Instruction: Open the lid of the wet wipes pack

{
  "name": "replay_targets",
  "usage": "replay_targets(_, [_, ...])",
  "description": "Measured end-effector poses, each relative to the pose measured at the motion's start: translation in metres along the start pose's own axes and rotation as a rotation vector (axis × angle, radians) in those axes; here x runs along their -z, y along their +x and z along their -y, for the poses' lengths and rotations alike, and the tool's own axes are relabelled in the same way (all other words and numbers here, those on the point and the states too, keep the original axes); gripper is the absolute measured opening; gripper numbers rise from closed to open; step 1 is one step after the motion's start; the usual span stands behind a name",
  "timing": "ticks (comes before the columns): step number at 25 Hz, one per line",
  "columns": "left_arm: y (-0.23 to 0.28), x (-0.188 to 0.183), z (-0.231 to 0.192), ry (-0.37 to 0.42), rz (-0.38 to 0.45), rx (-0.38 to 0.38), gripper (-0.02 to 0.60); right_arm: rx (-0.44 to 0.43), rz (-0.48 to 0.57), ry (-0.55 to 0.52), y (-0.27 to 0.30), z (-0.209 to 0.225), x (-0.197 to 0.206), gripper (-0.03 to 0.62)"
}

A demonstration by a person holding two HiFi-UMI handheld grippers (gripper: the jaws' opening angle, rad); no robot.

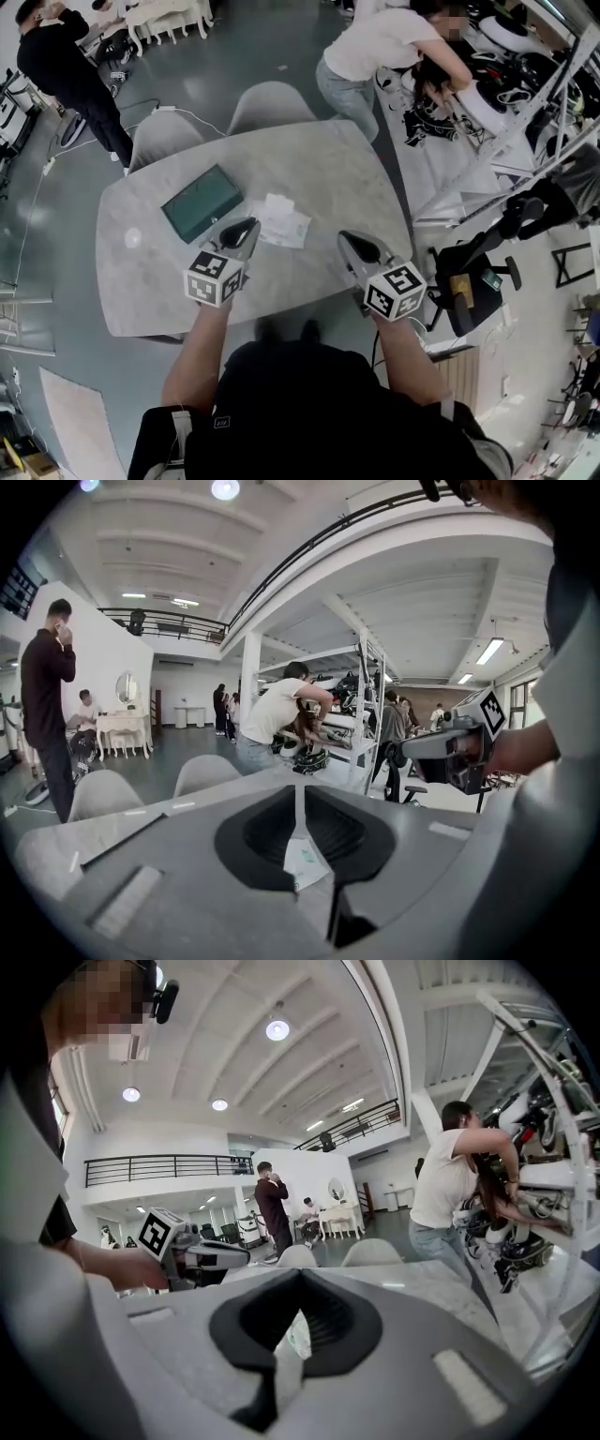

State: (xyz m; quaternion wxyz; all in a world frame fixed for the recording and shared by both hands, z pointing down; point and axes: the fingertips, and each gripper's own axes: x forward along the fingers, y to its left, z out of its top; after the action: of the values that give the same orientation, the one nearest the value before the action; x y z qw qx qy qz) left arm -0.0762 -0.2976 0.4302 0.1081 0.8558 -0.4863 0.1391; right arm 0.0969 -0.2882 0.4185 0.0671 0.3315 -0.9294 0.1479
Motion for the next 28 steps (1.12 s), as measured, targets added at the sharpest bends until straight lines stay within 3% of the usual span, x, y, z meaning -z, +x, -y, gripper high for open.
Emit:
replay_targets(6, [0.008,-0.009,0.035,-0.015,0.010,-0.016,0.038,-0.030,0.015,0.000,-0.027,0.024,-0.001,0.003])
replay_targets(11, [0.004,-0.011,0.038,-0.024,0.014,-0.022,0.038,-0.021,0.028,0.005,-0.034,0.031,-0.004,0.003])
replay_targets(23, [-0.035,-0.031,-0.019,0.029,0.072,0.024,0.035,0.009,0.126,-0.016,0.014,-0.023,-0.047,0.003])
replay_targets(28, [-0.057,-0.042,-0.044,0.045,0.110,0.005,0.035,0.001,0.129,-0.041,0.030,-0.052,-0.056,0.003])
